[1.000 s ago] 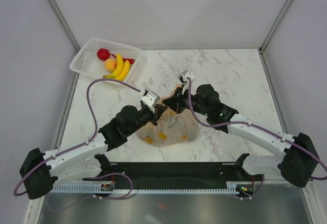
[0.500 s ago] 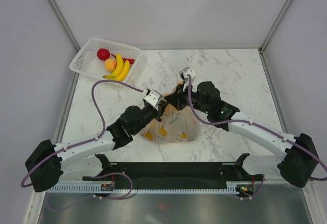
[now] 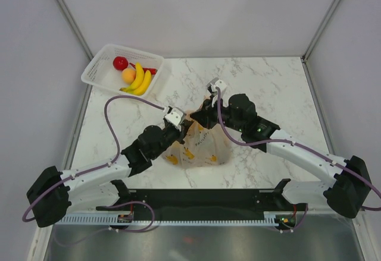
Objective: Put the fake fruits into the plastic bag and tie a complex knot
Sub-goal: Tie the plastic bag at the center of the board.
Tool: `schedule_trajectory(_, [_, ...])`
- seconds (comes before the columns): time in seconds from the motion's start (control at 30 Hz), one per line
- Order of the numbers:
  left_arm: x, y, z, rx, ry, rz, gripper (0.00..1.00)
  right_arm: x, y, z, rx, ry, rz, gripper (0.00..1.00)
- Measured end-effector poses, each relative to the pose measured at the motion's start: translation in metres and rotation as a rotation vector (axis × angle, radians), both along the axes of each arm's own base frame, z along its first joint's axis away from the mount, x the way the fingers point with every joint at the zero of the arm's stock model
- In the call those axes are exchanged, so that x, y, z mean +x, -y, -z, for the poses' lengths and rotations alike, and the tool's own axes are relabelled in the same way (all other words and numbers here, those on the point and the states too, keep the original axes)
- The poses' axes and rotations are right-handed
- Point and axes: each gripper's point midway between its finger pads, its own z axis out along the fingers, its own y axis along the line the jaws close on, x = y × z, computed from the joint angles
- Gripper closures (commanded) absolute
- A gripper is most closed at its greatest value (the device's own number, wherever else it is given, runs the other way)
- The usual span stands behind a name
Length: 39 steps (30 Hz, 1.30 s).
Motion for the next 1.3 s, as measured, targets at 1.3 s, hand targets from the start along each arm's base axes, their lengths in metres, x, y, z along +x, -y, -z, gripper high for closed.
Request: schedule_trajectory(1.3, [-0.010,-0.003,0.018,0.057,-0.052,0.039,0.98,0.018,-0.006,0.042,-0.061,-0.028,0.057,0.43])
